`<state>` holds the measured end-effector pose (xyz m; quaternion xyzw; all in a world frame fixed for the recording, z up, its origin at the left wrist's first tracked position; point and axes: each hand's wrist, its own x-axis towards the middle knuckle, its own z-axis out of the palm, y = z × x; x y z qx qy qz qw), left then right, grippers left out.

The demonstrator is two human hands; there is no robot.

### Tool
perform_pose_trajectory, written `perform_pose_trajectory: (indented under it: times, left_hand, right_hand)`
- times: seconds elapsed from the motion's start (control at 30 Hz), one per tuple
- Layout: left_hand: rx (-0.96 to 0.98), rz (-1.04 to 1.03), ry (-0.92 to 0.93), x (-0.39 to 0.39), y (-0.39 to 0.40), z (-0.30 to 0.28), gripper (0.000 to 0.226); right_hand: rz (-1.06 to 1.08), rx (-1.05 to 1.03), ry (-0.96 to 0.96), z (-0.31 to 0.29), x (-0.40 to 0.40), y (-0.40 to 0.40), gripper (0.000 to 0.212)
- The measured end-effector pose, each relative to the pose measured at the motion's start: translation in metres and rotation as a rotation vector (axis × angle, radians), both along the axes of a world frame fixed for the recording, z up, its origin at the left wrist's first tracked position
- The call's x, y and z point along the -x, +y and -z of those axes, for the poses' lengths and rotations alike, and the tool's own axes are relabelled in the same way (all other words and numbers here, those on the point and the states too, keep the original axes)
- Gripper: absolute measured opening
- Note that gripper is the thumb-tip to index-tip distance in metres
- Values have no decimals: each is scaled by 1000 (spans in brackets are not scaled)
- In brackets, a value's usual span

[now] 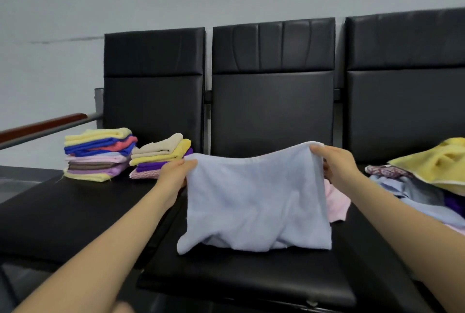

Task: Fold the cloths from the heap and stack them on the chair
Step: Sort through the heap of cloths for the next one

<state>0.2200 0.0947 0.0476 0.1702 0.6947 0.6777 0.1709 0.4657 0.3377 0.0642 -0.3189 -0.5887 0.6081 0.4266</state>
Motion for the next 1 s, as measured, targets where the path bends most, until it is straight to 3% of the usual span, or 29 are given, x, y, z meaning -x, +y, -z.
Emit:
perform_pose_trajectory:
  times: [0.1,0.27,0.43,0.77,0.87,1.0]
  left_hand:
    - [-260,-1,-44,-5,-12,-34,31]
    - [-433,-96,-28,-8,-32,-104,27]
    - [-592,-92,91,-24,-48,-174,31]
    - [-847,84,159,-43,-68,-233,16]
    - [-788,160,133,-36,-66,-227,19]
    - [-374,119,114,-16,-38,-182,14]
  right_hand:
    - [-26,15,64,-32,-5,-22,8]
    - [61,-80,205,-114,-15,-41,21]
    - [93,-70,397,-192,-30,-69,10]
    - [-42,-69,503,-240,-57,-87,13]
    - [-73,-44,382,-228,-59,-69,12]
    - [1,-6,135,-176,-45,-32,22]
